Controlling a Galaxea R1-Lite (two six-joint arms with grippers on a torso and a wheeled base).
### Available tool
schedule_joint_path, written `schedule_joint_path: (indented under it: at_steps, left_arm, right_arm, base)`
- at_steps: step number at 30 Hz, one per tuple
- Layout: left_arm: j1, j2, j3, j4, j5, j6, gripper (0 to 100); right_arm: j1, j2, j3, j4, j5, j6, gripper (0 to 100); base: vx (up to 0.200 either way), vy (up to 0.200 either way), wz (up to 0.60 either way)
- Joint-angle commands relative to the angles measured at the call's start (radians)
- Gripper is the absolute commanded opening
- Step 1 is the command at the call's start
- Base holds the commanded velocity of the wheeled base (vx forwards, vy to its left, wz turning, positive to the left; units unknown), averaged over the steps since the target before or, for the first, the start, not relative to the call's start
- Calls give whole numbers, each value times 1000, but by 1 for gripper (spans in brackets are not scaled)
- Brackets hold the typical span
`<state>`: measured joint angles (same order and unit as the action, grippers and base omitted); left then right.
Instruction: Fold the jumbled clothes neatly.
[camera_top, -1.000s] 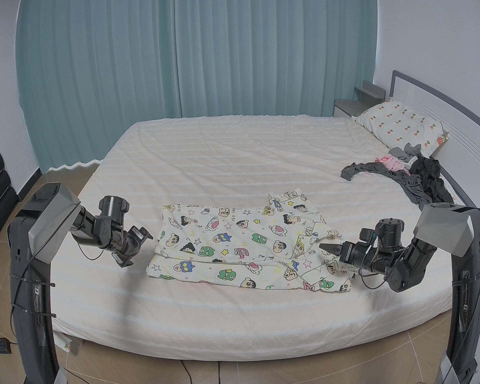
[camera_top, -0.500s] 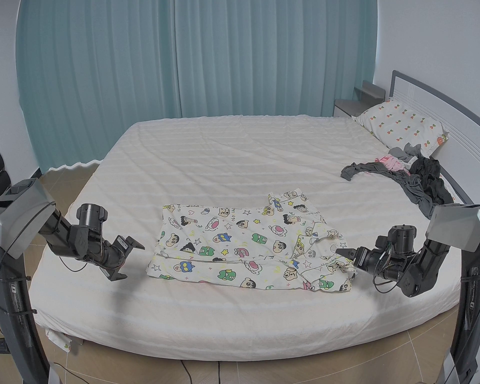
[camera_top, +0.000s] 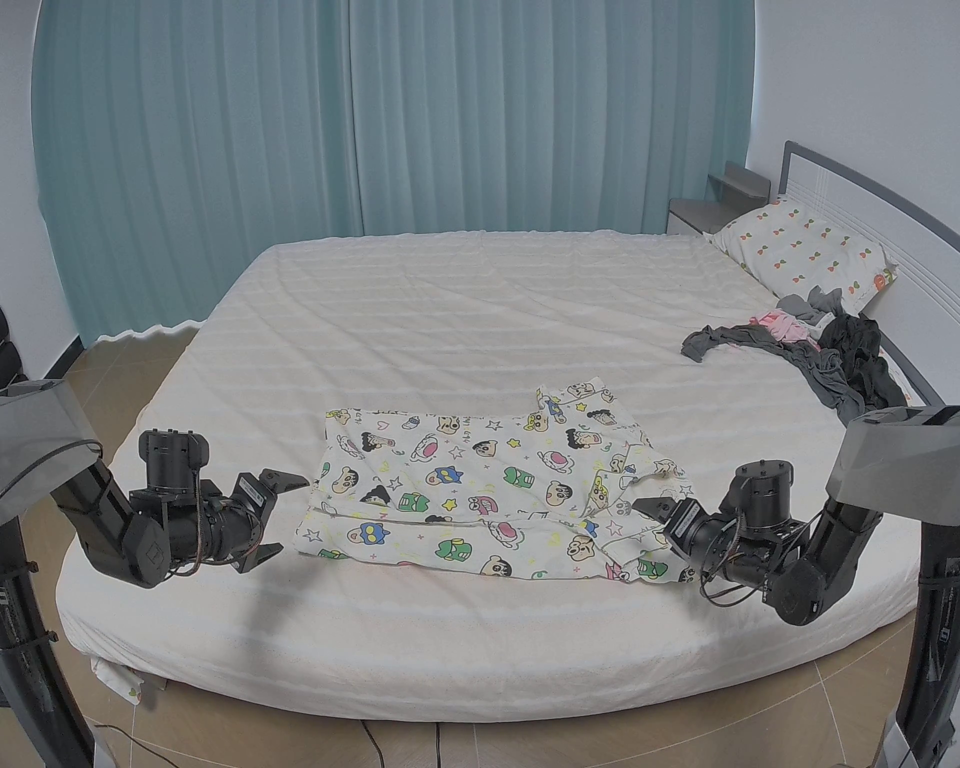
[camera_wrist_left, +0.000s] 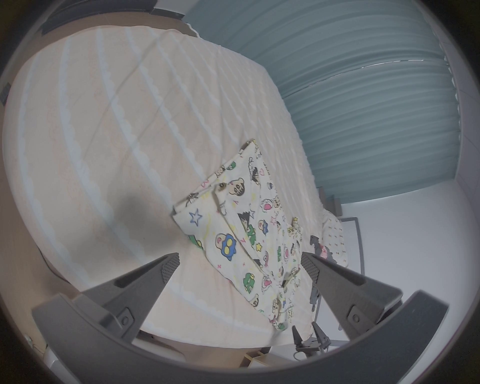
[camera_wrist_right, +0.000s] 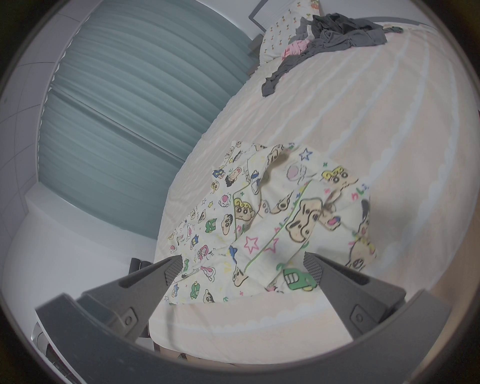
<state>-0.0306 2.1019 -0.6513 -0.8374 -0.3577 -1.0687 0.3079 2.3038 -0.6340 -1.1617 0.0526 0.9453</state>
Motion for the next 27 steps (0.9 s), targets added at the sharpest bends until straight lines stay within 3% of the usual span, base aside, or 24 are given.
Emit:
schedule_joint_path:
  at_steps: [1,6,24,25,27]
  left_arm:
    - [-26,1,68,-55,2,-17,100]
    - [-28,3,68,-55,2,-17,100]
    - [-40,15,68,-57,43,-14,100]
    - [-40,15,68,-57,43,-14,100]
    - [-40,15,68,-57,43,-14,100]
  right_arm:
    - [19,141,-59,-39,-83,18,100]
    - [14,167,-53,-107,-106,16,100]
    - [-4,186,-130,-98,-106,18,100]
    - [-4,187,-130,-98,-106,18,0]
    - [-3,177,-116,-101,-108,18,0]
  base:
    - [0,0,0]
    - [0,0,0]
    - [0,0,0]
    - [0,0,0]
    - [0,0,0]
